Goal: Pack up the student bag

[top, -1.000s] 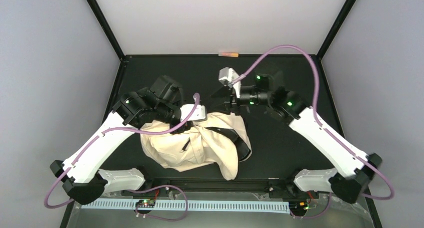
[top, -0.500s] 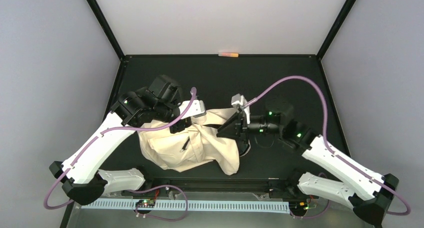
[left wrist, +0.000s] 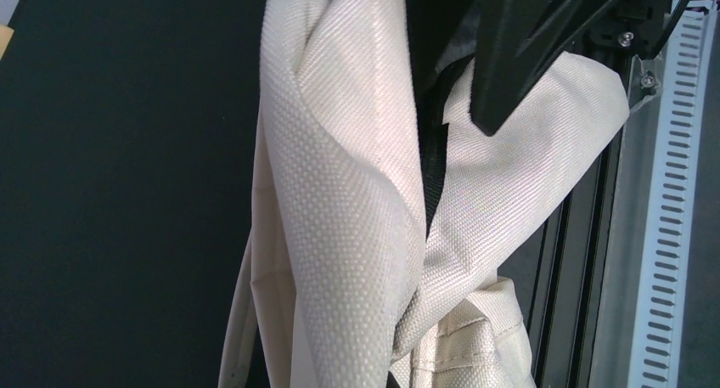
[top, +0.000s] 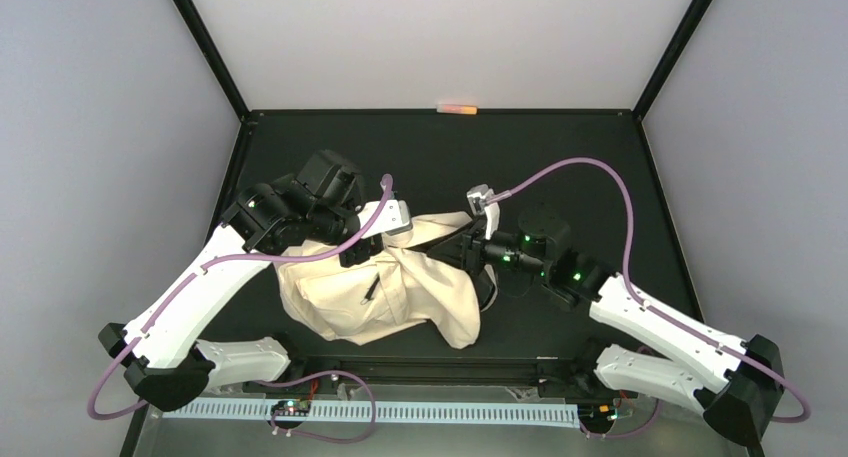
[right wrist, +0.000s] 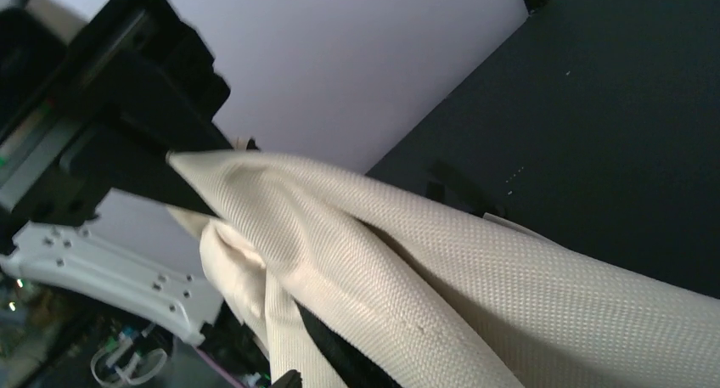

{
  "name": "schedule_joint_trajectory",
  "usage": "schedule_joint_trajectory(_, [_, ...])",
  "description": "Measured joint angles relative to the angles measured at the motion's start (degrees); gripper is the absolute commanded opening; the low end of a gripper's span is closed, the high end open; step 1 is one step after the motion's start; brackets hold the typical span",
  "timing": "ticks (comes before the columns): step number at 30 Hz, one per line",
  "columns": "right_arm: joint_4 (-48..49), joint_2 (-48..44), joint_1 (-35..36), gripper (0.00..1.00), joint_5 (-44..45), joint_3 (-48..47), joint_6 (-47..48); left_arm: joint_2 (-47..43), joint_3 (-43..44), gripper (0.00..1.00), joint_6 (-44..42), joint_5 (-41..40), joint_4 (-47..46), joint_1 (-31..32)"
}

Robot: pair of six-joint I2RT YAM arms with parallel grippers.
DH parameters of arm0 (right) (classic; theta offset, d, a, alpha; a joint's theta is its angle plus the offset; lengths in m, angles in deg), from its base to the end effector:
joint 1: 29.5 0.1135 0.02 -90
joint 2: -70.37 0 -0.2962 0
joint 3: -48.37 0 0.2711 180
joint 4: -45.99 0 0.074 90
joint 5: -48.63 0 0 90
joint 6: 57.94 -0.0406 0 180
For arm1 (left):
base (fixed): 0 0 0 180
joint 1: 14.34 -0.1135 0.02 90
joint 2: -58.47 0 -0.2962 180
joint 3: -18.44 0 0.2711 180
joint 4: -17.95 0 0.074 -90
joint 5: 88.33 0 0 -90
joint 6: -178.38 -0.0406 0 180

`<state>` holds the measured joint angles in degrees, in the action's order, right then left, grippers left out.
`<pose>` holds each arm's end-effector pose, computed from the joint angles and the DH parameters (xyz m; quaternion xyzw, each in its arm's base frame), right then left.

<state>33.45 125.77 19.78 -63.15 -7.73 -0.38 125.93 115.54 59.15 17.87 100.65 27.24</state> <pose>0.1401 0.1858 0.3377 -0.2294 0.7366 0.5159 0.3723 0.1496 -0.1478 0.4308 0.5804 0.7395 -0.1666 0.2975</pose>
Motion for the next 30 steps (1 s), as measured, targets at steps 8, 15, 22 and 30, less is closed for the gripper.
schedule_joint_trajectory(8, [6.51,5.75,0.00,0.41,-1.20,-0.02,-2.38,0.00,0.00,0.02,0.00,0.04,0.00,-0.33])
schedule_joint_trajectory(15, [7.50,9.01,0.00,0.16,-7.78,-2.32,-1.60,-0.02,0.00,0.02,0.00,0.07,0.04,-0.33])
schedule_joint_trajectory(22, [7.45,7.10,0.22,0.17,-9.49,-2.58,-0.20,-0.02,0.00,0.02,-0.02,0.09,0.04,-0.33])
schedule_joint_trajectory(30, [7.48,7.32,0.79,0.02,-10.40,-4.50,1.44,-0.04,0.00,0.02,-0.07,0.13,-0.02,-0.33])
